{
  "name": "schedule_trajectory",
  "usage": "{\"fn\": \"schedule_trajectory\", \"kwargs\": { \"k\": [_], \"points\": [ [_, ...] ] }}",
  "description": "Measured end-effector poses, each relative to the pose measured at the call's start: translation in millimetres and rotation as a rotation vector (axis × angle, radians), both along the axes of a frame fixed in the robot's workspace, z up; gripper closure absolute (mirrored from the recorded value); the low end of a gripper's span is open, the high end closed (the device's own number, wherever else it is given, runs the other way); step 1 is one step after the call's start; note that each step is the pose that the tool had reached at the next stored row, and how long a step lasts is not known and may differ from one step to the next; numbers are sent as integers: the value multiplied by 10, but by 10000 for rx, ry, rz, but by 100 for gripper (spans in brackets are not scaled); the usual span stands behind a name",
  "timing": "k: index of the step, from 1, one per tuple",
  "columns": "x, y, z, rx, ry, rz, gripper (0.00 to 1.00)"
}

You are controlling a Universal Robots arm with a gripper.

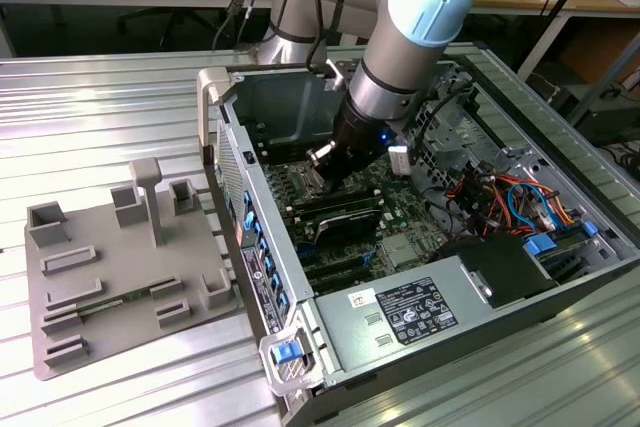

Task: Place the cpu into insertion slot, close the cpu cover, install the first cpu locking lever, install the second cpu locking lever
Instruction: 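Install the second cpu locking lever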

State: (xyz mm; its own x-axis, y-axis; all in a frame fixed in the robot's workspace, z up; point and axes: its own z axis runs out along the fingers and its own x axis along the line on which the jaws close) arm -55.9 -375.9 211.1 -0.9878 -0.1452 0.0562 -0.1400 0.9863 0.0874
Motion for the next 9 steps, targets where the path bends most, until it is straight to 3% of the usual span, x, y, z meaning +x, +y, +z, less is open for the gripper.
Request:
{"fn": "schedule_trajectory", "kwargs": {
  "k": [5, 9],
  "points": [
    [4, 14, 193, 1, 0, 2, 89],
    [4, 14, 193, 3, -1, 1, 89]
  ]
}}
